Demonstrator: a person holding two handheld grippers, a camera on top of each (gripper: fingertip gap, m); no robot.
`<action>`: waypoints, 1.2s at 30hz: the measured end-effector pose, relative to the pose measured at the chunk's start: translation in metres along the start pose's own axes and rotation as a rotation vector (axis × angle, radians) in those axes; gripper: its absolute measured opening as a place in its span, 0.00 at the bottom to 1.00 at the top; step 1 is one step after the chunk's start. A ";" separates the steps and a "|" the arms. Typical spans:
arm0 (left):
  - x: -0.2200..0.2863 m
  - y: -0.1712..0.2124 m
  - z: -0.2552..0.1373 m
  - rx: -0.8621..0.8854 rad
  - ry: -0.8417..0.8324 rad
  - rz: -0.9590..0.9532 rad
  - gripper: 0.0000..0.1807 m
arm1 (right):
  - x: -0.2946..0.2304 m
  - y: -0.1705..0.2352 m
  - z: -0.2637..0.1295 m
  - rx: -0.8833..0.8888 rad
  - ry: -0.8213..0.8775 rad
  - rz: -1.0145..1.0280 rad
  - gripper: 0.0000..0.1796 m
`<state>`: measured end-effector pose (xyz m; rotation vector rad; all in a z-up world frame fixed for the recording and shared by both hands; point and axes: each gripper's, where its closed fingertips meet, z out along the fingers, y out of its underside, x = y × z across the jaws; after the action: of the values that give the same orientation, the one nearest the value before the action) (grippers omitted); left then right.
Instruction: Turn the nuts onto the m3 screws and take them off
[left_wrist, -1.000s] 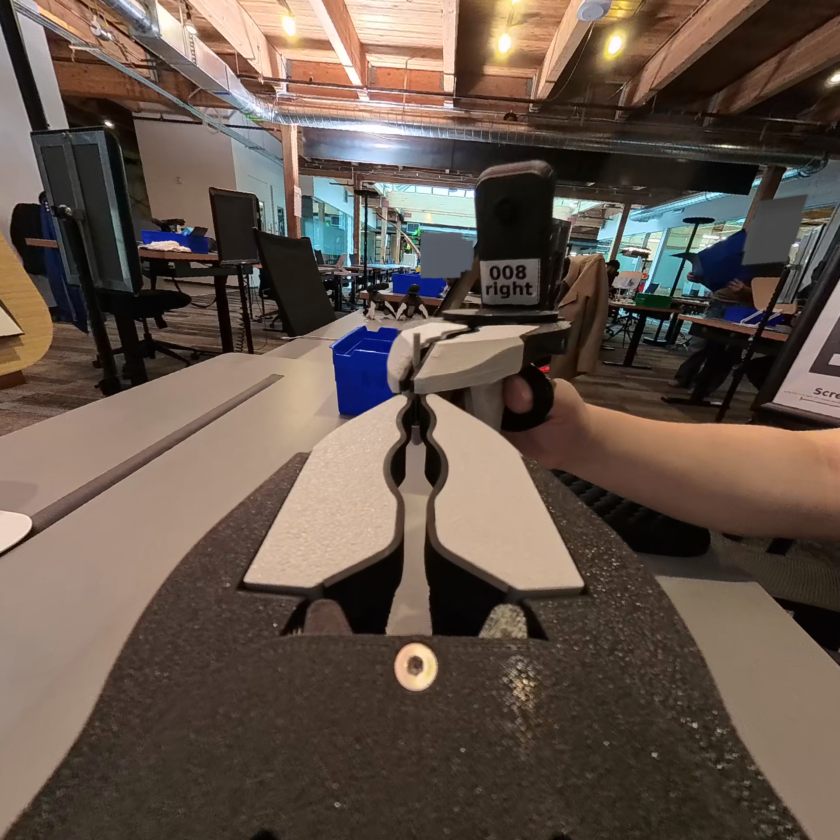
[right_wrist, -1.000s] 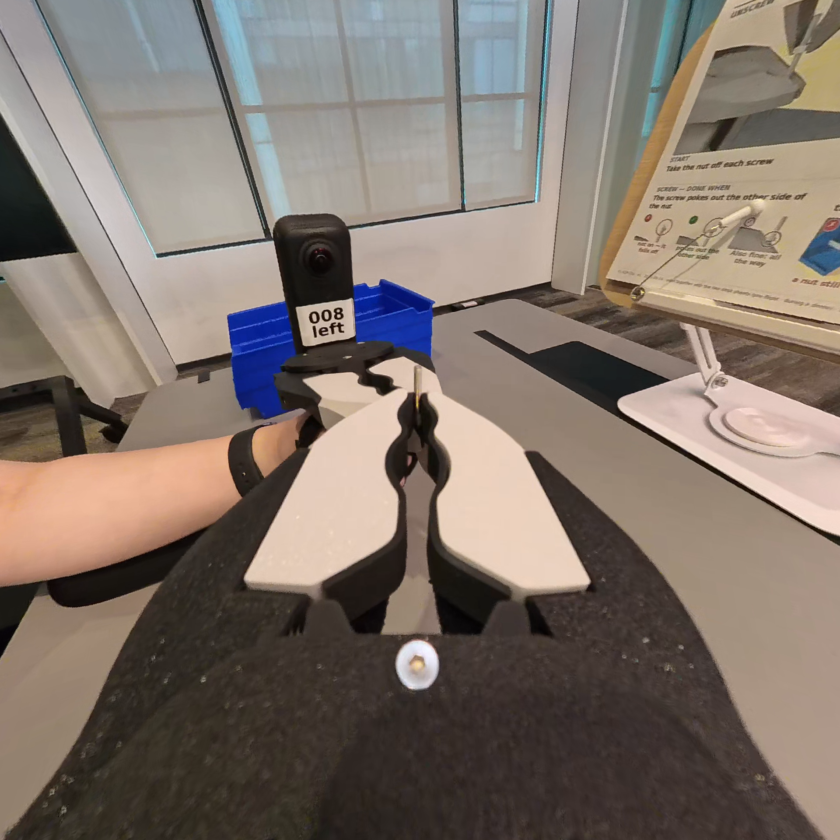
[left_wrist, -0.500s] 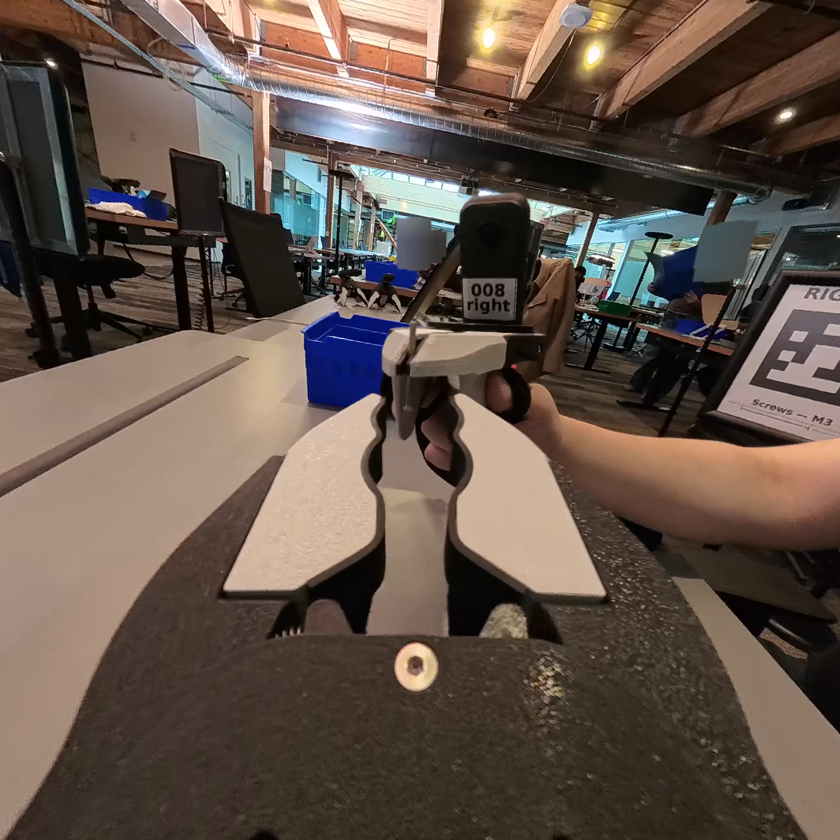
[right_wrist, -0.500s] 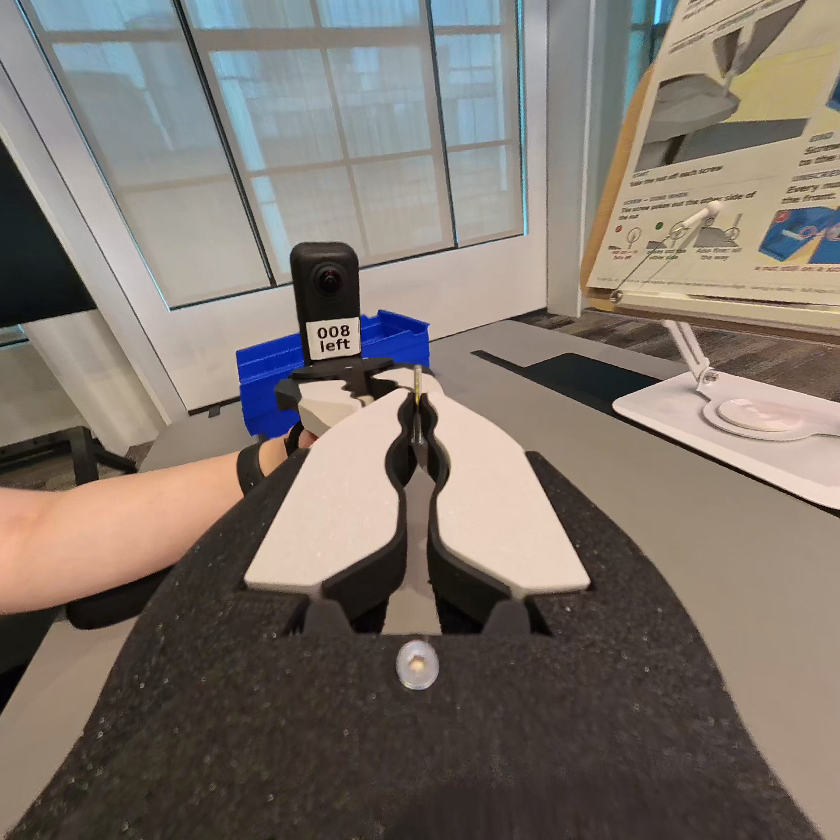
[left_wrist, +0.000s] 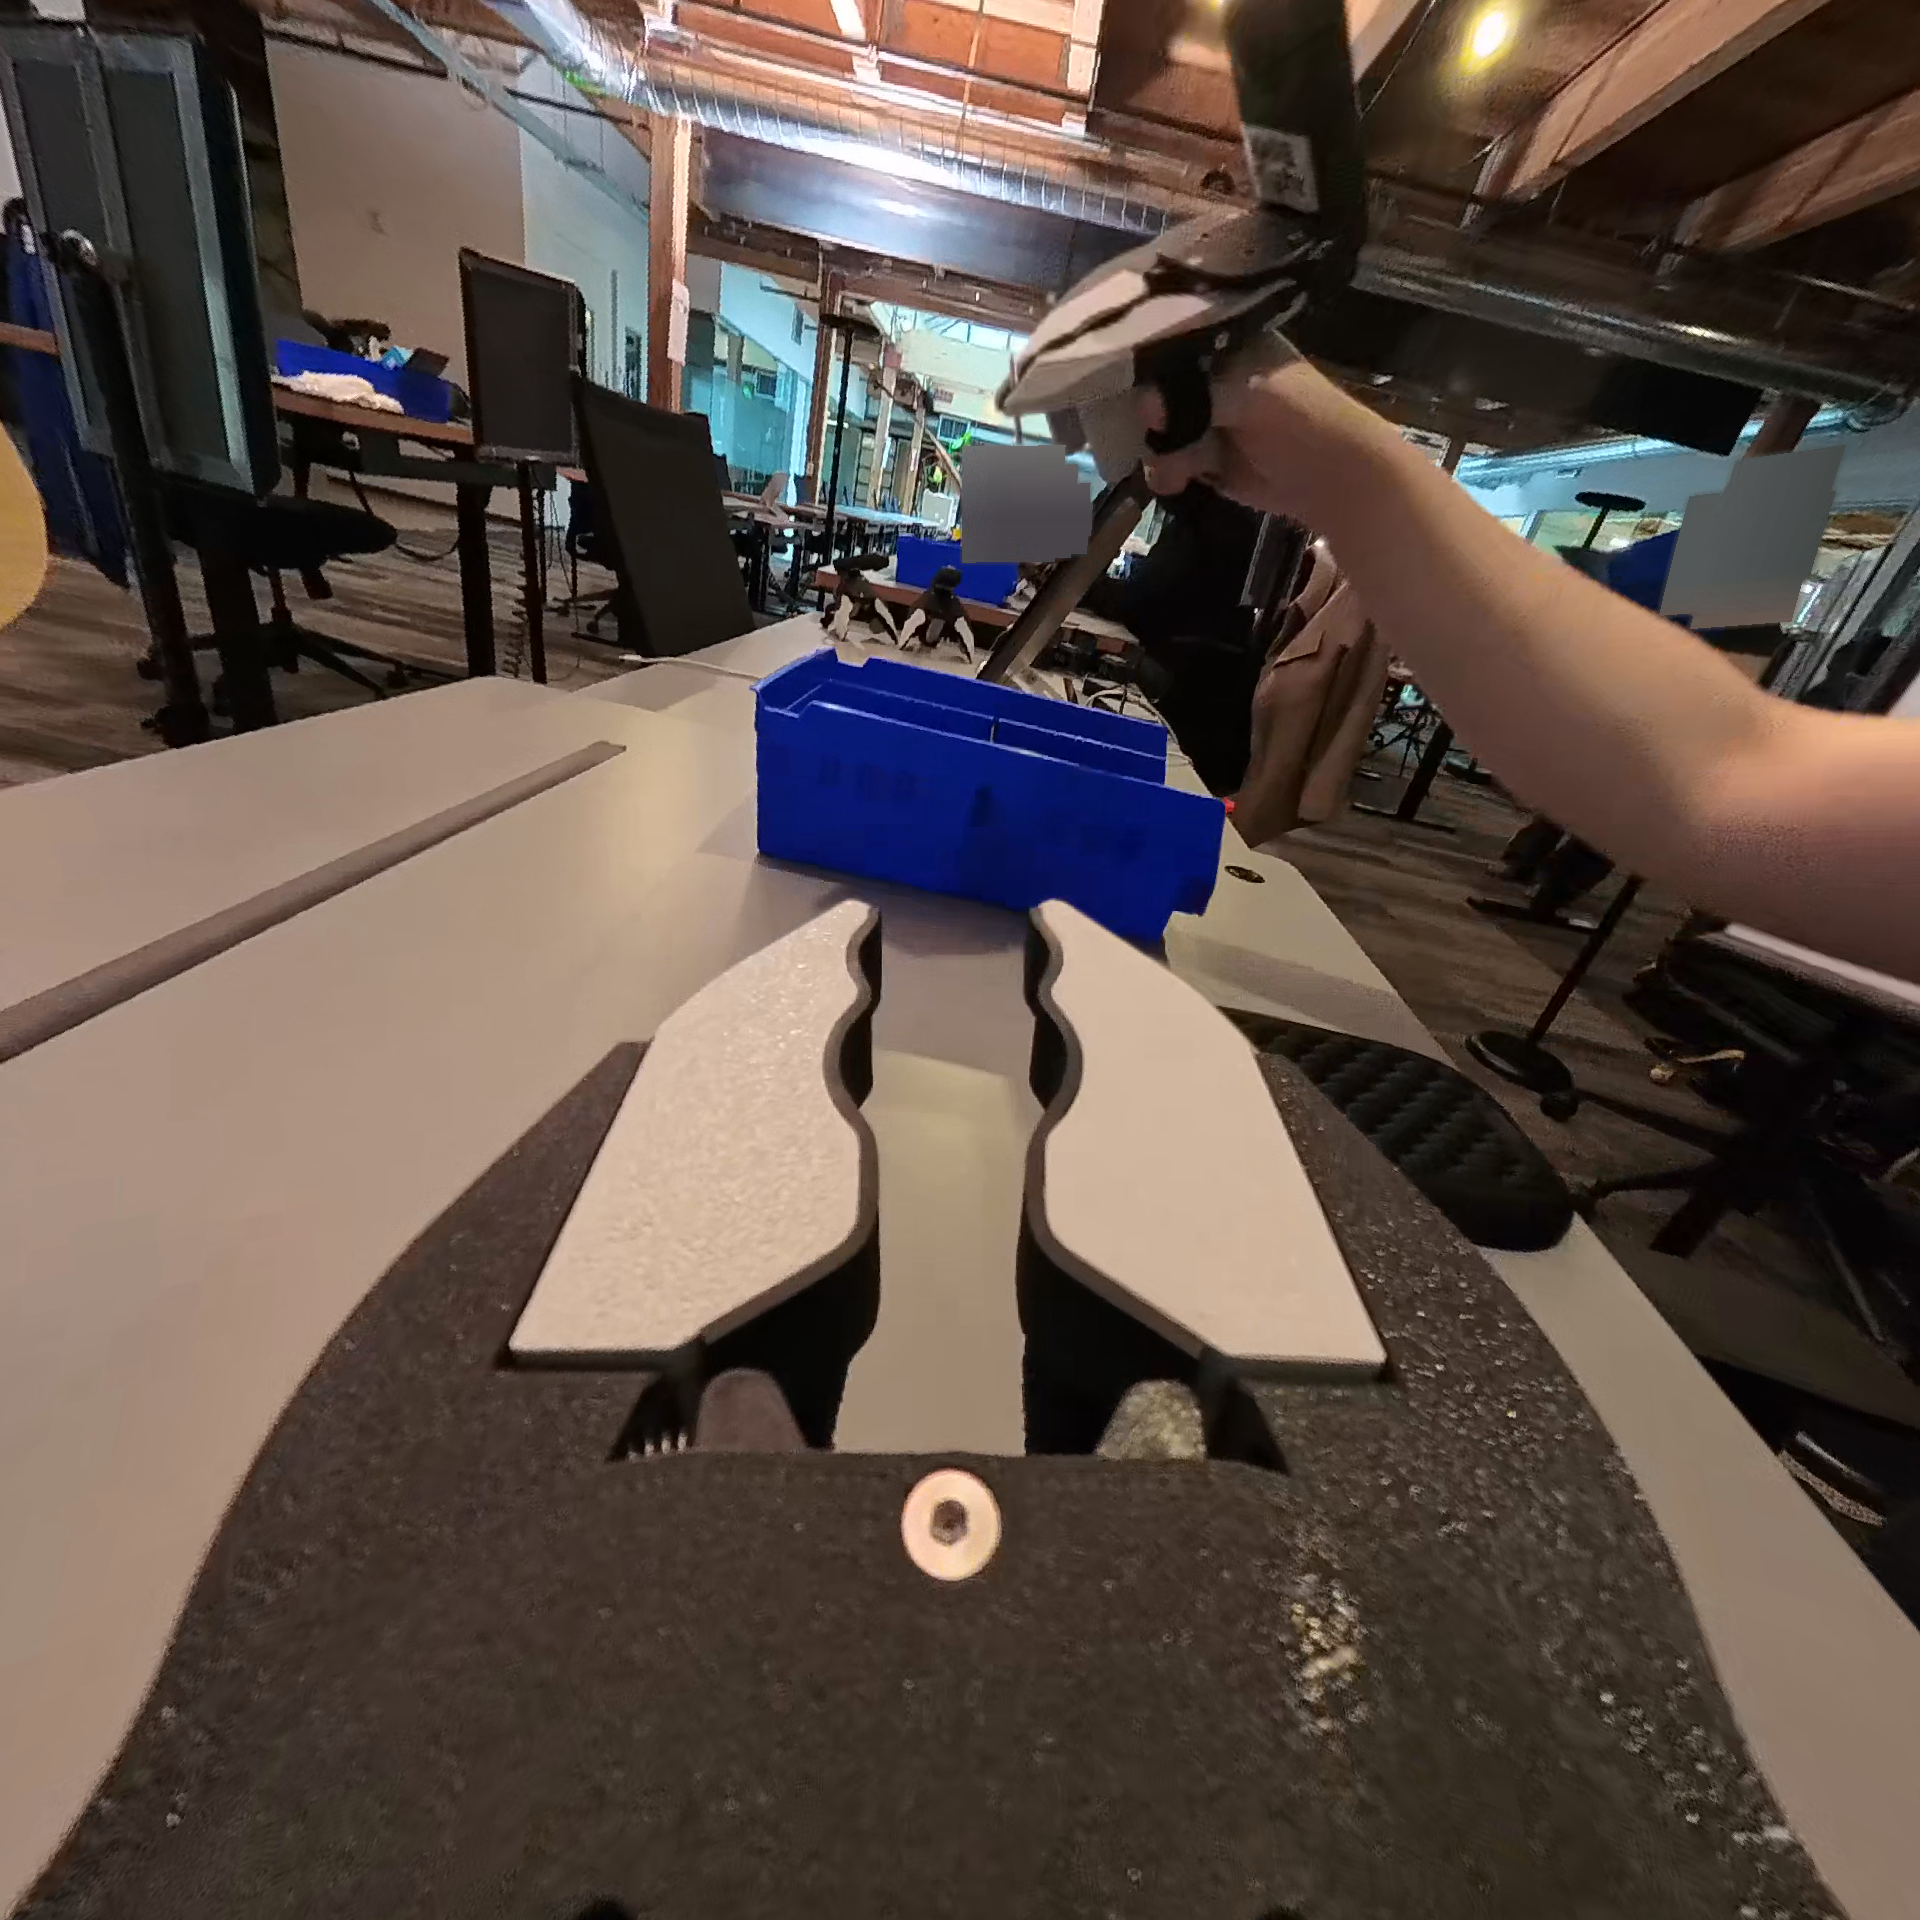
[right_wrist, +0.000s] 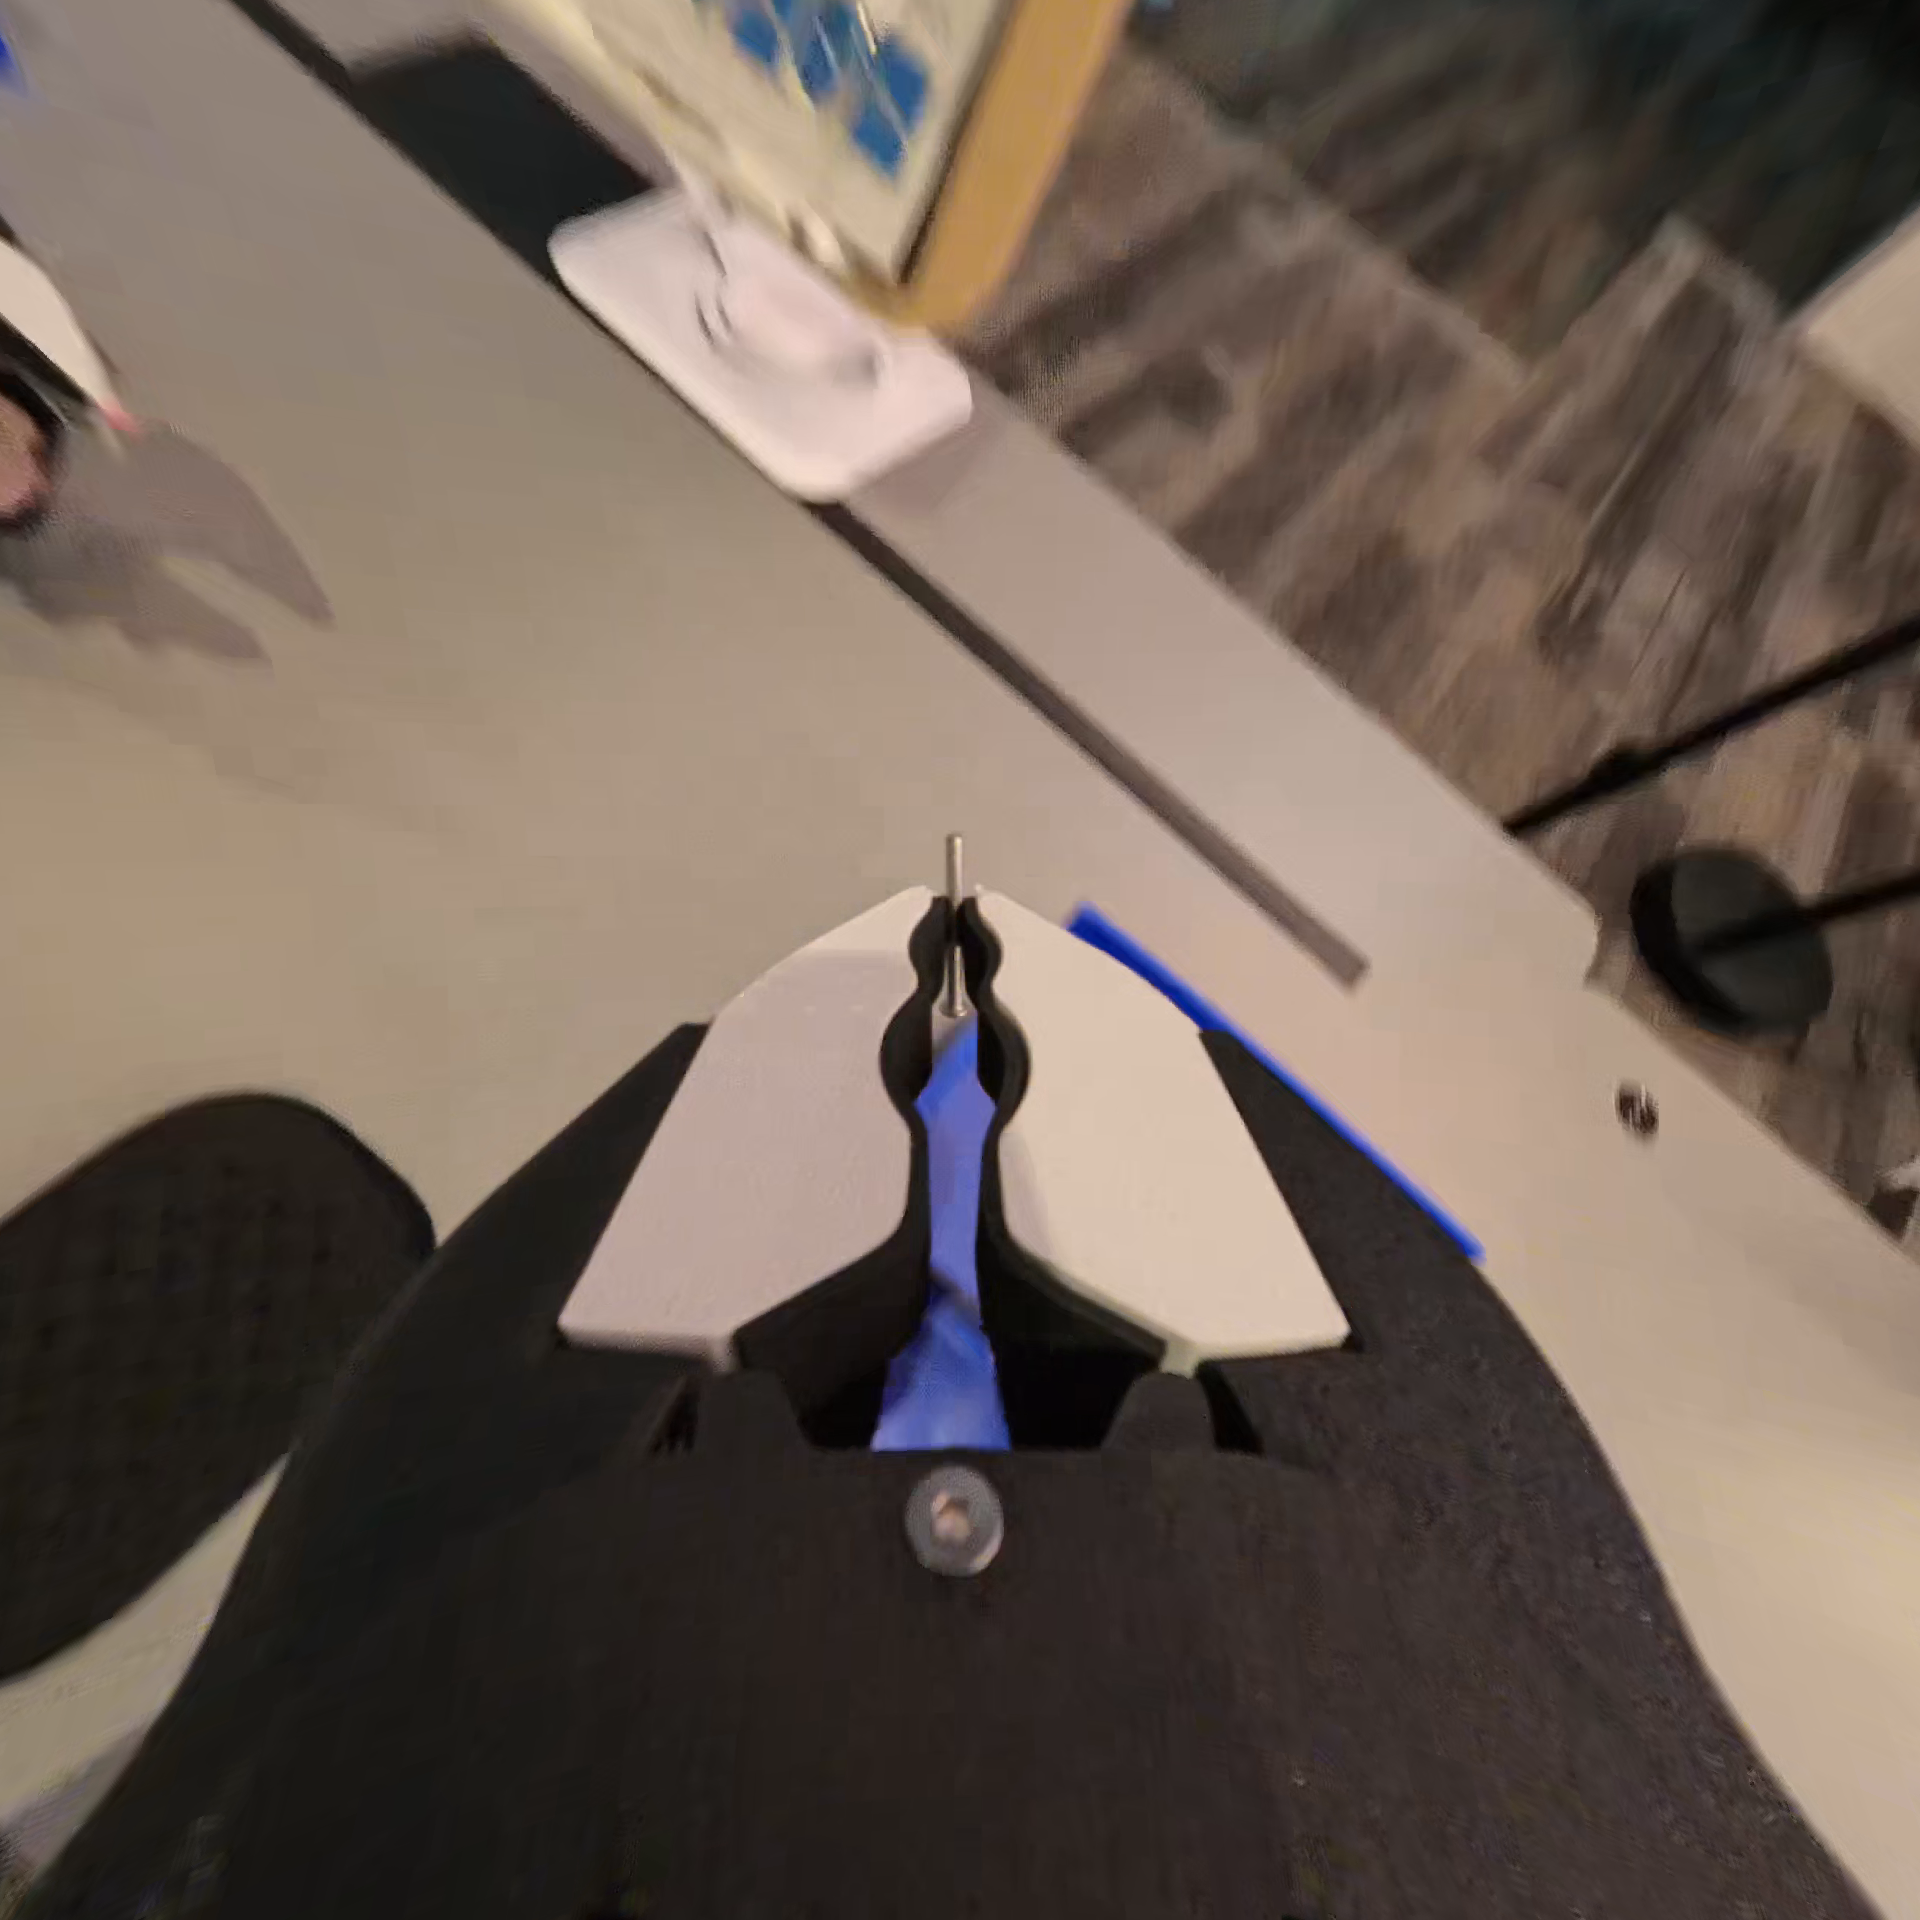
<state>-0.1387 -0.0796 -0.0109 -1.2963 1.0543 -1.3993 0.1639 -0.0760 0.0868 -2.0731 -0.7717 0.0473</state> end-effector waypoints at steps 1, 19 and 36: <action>-0.001 0.003 0.002 -0.011 -0.004 -0.003 0.14 | 0.012 0.017 0.000 -0.054 -0.004 0.019 0.01; -0.018 0.024 0.006 -0.113 -0.109 0.052 0.12 | 0.067 0.220 0.092 -0.743 -0.303 -0.061 0.01; -0.010 0.032 0.016 -0.160 -0.075 0.066 0.12 | 0.082 0.248 0.130 -0.820 -0.310 -0.071 0.01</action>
<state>-0.1203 -0.0766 -0.0433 -1.4052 1.1663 -1.2281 0.3147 -0.0366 -0.1598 -2.8488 -1.1923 0.0120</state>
